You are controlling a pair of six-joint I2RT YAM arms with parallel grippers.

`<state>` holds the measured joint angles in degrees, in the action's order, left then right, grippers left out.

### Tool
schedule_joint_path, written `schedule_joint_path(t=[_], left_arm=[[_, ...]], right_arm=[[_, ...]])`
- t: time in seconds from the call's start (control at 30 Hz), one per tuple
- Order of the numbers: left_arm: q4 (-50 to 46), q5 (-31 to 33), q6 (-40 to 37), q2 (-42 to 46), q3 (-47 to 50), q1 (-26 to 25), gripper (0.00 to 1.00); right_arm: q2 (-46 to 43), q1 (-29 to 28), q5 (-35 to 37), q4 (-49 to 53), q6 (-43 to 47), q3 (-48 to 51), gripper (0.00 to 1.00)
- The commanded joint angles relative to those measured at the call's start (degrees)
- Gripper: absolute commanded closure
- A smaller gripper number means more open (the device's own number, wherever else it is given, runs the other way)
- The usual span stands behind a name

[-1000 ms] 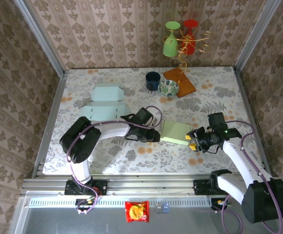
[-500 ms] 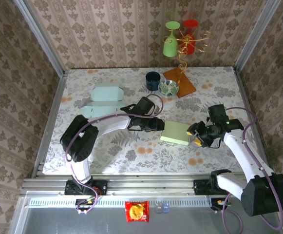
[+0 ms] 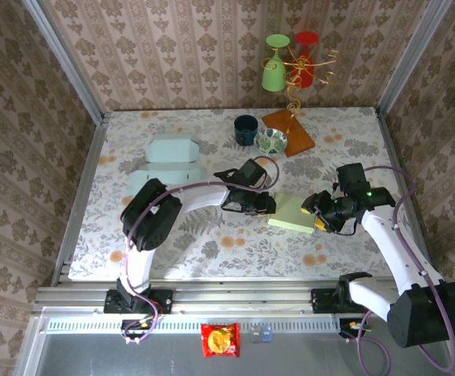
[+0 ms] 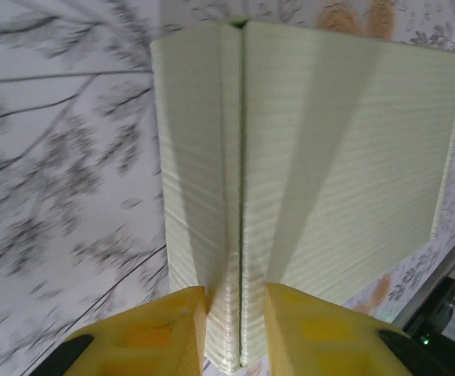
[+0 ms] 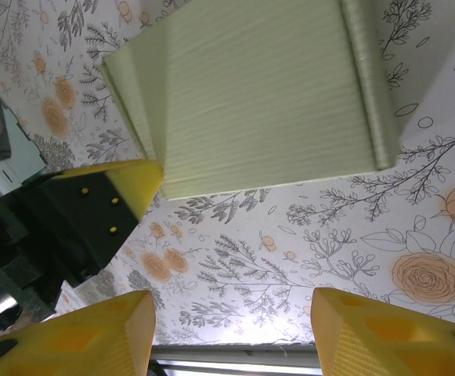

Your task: Fold the paper box

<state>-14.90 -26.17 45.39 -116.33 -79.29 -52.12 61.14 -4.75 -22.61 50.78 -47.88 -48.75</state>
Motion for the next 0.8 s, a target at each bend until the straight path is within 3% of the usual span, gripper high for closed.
schedule_joint_path(t=[0.0, 0.23, 0.43, 0.53, 0.63, 0.77], left_arm=[[2.0, -1.8, 3.1, -3.5, -3.8, -1.6, 0.76], [2.5, 0.3, 3.0, -1.9, -5.4, -1.3, 0.74], [-0.4, 6.5, -0.8, 13.3, 3.9, 5.0, 0.65], [-4.1, 7.6, -0.8, 21.9, 11.1, 13.6, 0.65], [-4.8, 5.6, -2.4, 29.8, 19.6, 26.8, 0.62], [-8.4, 5.7, -8.6, 32.7, 23.6, 43.0, 0.63]], right_arm=[[-0.8, 0.6, 1.4, 1.9, 1.1, -0.8, 0.44], [-1.7, 1.0, 2.2, 1.8, 1.5, -1.4, 0.44], [-3.3, 0.5, 4.1, 1.0, 2.0, -2.7, 0.45], [-4.5, -2.3, 6.7, -1.2, 0.1, -2.4, 0.46], [-5.9, -7.6, 12.0, -5.3, -3.5, -1.5, 0.46], [-6.3, -15.3, 18.3, -13.1, -9.1, 0.6, 0.46]])
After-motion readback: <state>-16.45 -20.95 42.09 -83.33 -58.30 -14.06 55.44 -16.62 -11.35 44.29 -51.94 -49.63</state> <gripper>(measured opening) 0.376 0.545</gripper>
